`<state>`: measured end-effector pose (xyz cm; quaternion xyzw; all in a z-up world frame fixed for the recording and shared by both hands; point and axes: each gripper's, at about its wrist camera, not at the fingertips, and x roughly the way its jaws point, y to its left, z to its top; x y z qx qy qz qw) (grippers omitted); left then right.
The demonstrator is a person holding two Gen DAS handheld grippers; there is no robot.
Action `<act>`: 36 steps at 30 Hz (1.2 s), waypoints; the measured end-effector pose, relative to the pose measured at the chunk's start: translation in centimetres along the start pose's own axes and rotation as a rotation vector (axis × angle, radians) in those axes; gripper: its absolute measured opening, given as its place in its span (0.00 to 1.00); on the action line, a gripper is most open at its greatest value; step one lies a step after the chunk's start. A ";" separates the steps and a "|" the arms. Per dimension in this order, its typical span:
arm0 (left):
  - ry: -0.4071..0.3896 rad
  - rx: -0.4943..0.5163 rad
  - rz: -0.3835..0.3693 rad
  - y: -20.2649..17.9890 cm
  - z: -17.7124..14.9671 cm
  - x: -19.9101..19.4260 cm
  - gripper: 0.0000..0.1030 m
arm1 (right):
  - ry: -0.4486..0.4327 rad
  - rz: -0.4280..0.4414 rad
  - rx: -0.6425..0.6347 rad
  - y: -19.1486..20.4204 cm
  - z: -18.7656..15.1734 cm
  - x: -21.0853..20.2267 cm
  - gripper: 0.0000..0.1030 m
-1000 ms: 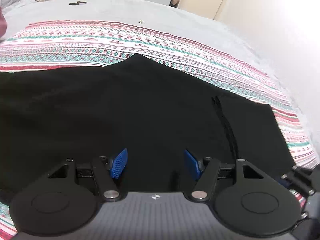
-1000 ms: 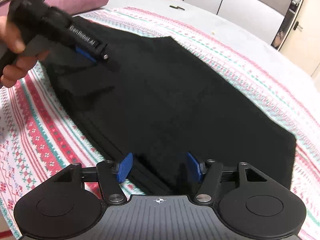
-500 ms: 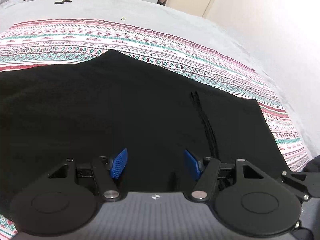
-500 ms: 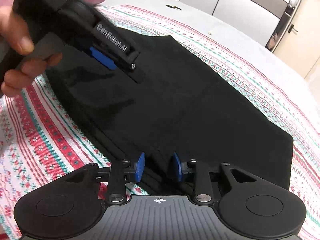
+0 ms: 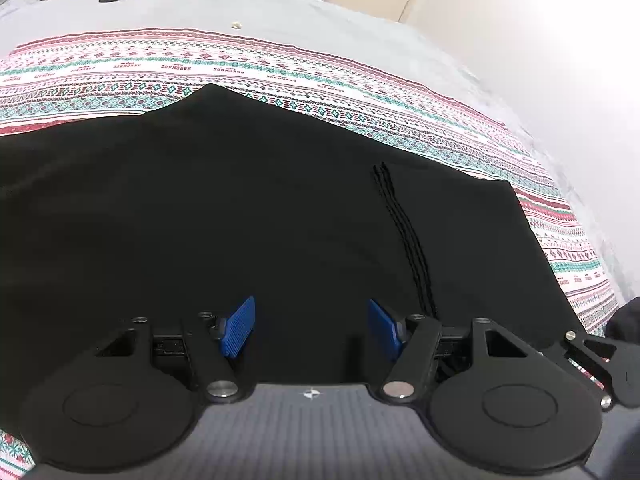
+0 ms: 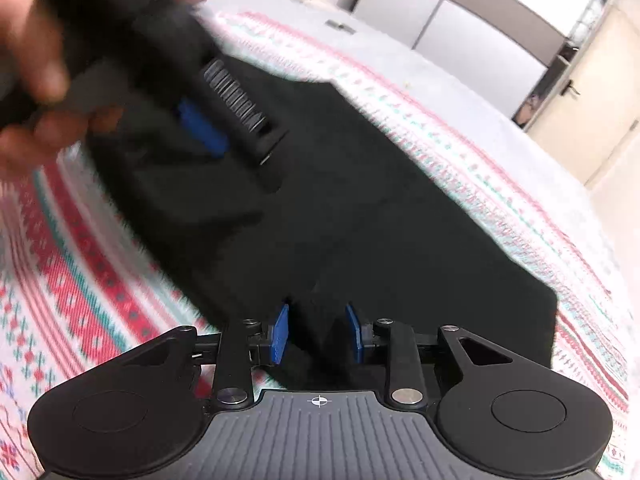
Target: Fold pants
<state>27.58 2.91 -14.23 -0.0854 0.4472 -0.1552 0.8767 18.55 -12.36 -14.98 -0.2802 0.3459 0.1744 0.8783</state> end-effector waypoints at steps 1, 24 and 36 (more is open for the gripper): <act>0.000 -0.001 -0.001 0.0 0.0 0.0 0.86 | -0.008 -0.020 -0.026 0.5 -0.1 0.0 0.30; 0.005 0.008 0.012 0.1 -0.1 0.3 0.87 | -0.059 -0.050 0.245 -2.9 -2.2 0.9 0.95; -0.013 -0.151 -0.156 1.2 0.5 -0.1 0.86 | -0.139 -0.055 0.116 0.6 -1.1 -1.7 0.10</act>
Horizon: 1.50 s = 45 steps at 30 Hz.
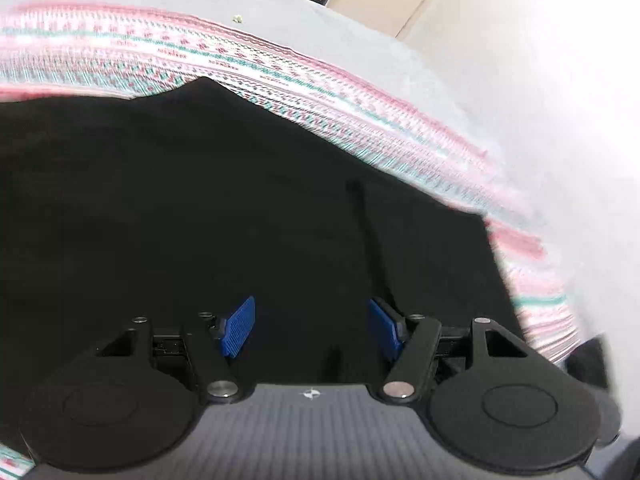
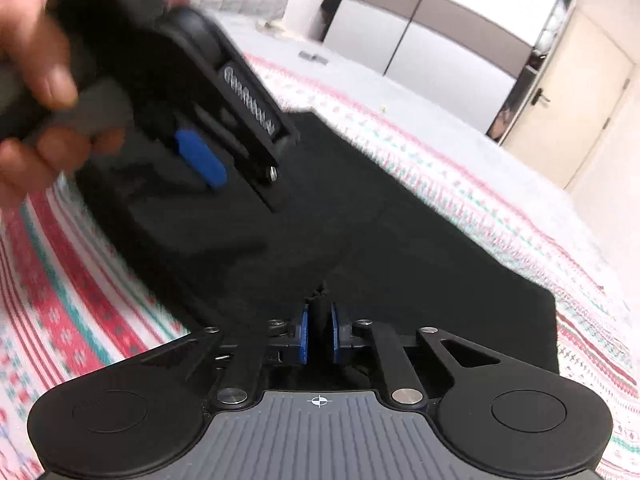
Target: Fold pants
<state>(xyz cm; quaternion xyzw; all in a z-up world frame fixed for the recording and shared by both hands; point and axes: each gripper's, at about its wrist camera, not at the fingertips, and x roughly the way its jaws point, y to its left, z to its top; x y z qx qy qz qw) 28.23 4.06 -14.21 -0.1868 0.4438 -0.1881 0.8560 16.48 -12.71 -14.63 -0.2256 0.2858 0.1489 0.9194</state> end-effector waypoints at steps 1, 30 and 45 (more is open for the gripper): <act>-0.004 -0.034 -0.038 0.2 0.2 0.0 0.87 | -0.023 -0.011 -0.001 0.1 0.3 -0.5 0.10; -0.027 -0.092 -0.082 0.8 2.0 1.7 0.31 | -0.174 0.079 -0.037 4.3 3.4 -3.9 0.12; -0.059 -0.071 -0.013 3.8 4.6 -4.5 0.31 | -0.163 -0.072 -0.274 8.0 1.3 -0.4 0.12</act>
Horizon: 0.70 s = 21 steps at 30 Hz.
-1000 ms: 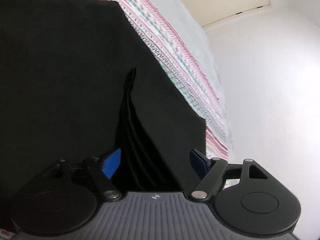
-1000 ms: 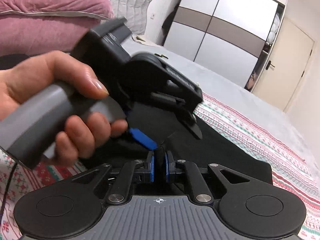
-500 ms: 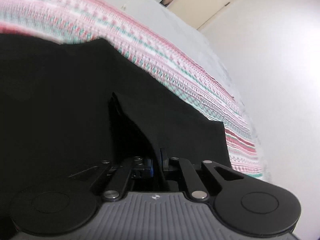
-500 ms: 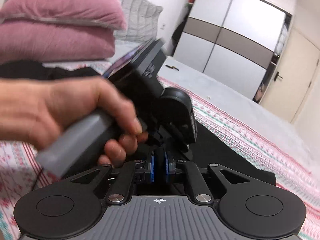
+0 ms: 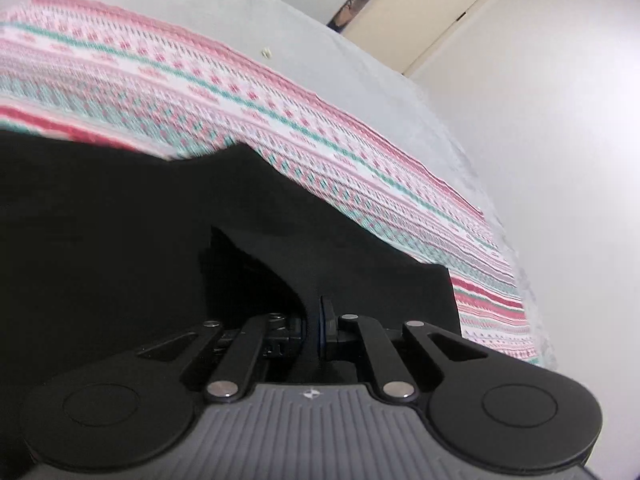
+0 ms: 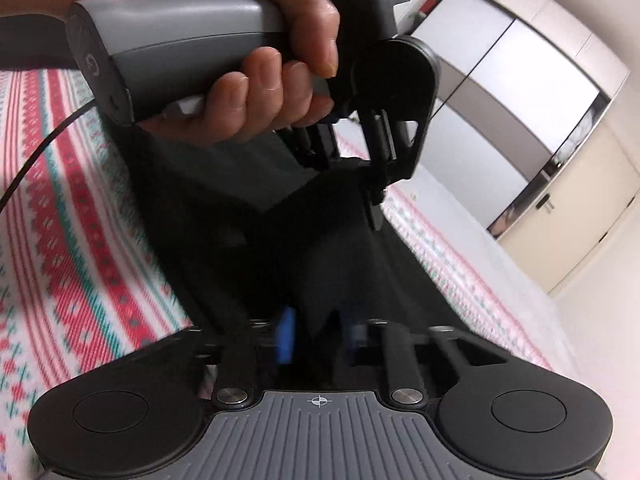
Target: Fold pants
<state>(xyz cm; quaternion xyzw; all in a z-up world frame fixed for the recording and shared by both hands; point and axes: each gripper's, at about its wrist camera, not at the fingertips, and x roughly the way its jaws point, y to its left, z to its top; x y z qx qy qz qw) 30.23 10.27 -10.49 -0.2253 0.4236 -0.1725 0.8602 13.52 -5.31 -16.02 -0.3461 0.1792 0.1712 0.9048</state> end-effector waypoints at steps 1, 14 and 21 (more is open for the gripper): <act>-0.007 0.013 0.024 0.3 0.4 -0.7 0.31 | -0.012 -0.012 0.003 0.1 0.4 -0.1 0.12; -0.083 0.204 0.622 12.2 3.8 -8.5 0.32 | 0.064 0.150 0.159 -3.0 0.1 -1.0 0.51; -0.196 0.087 0.435 12.6 4.2 -11.0 0.32 | 0.216 0.253 0.329 -5.7 -0.9 1.3 0.56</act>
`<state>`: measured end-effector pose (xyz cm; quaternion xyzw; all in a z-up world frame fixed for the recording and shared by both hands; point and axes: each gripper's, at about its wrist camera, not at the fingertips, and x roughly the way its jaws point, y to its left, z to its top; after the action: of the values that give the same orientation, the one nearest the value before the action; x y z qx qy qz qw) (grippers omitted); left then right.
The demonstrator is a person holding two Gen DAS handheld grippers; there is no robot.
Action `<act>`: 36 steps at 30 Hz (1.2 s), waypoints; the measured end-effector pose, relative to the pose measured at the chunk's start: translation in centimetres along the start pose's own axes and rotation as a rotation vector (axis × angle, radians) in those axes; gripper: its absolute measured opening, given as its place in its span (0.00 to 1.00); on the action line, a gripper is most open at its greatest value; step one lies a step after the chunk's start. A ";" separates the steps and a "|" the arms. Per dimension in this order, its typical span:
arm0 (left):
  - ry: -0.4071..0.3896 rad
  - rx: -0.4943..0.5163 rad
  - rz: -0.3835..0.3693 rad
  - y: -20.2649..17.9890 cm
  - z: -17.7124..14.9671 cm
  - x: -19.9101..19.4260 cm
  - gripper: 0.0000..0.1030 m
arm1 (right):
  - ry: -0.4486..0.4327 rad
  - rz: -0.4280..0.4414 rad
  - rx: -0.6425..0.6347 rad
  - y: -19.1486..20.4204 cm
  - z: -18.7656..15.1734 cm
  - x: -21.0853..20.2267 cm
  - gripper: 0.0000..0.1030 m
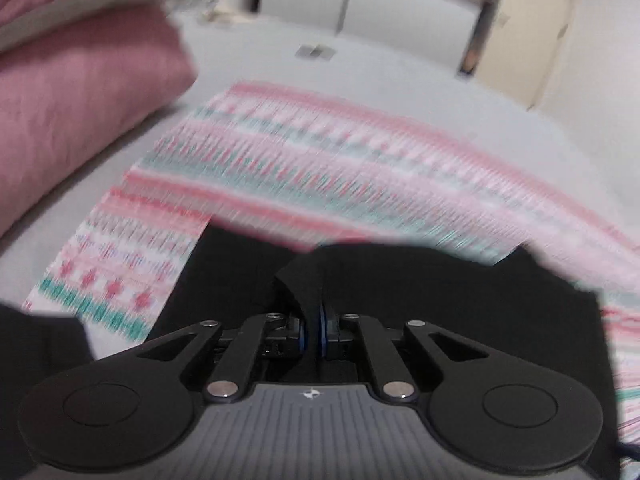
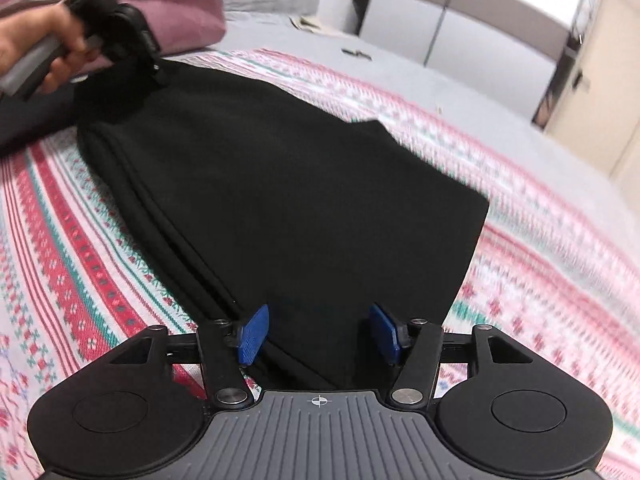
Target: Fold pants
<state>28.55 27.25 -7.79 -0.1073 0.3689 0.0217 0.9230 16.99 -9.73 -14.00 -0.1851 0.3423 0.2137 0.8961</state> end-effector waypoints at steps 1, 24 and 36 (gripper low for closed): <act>-0.053 0.023 -0.037 -0.8 0.3 -1.0 0.33 | 0.012 0.010 0.014 0.1 -0.2 0.1 0.56; 0.021 -0.177 0.132 3.8 -0.1 0.0 0.40 | 0.044 0.064 0.045 -0.9 -0.2 -0.1 0.58; -0.013 -0.113 0.019 -0.2 -1.7 -0.8 0.46 | -0.039 0.182 0.362 -7.5 1.6 -2.4 0.59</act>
<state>26.88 26.77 -8.44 -0.1557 0.3621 0.0519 0.9176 20.04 -15.82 -9.81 0.0150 0.3729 0.2323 0.8982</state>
